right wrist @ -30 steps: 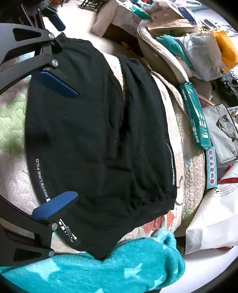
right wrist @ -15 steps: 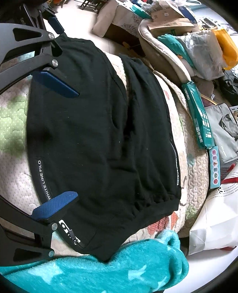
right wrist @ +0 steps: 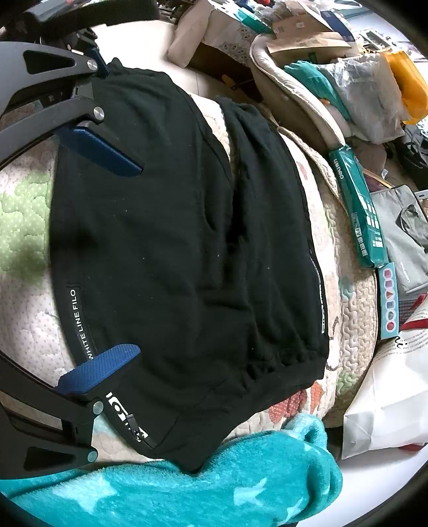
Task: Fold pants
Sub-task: 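Position both grippers open over the black pants waistband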
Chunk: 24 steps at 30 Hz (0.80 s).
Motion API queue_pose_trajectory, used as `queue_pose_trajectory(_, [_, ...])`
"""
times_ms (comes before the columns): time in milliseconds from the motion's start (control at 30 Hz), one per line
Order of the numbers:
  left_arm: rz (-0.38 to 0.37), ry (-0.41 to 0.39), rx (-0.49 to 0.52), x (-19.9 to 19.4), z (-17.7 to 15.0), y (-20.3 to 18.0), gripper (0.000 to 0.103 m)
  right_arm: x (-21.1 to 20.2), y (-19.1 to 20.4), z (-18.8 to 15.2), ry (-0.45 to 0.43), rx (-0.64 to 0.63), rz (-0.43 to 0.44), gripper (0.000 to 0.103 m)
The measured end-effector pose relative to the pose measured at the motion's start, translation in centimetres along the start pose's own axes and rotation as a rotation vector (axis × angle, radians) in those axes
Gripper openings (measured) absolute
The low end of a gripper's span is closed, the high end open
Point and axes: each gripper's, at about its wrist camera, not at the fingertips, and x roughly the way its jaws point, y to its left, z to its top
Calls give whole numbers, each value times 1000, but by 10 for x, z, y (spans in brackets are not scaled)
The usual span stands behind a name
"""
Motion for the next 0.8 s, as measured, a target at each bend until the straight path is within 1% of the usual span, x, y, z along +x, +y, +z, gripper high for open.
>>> queue_pose_trajectory(133, [-1, -9, -9, 1, -5, 1, 103, 0, 0, 0, 1, 0, 1, 103])
queue_pose_trajectory(200, [-29, -11, -32, 3, -6, 5, 103, 0, 0, 0, 4, 1, 0, 103])
queue_pose_trajectory(333, [-65, -23, -30, 1, -8, 9, 103, 1, 2, -1, 9, -4, -3, 103])
queue_pose_trajectory(533, [-48, -26, -1, -6, -11, 4, 103, 4, 5, -1, 9, -17, -6, 103])
queue_pose_trajectory(600, [-39, -54, 10, -11, -10, 3, 102, 4, 6, 0, 2, -19, -8, 103])
queue_pose_trajectory(667, [-24, -106, 20, -21, -11, 2, 102, 1, 6, 1, -13, -23, -14, 103])
queue_pose_trajectory(800, [-25, -206, 4, -44, -7, 11, 102, -17, 6, 8, -101, -33, -52, 103])
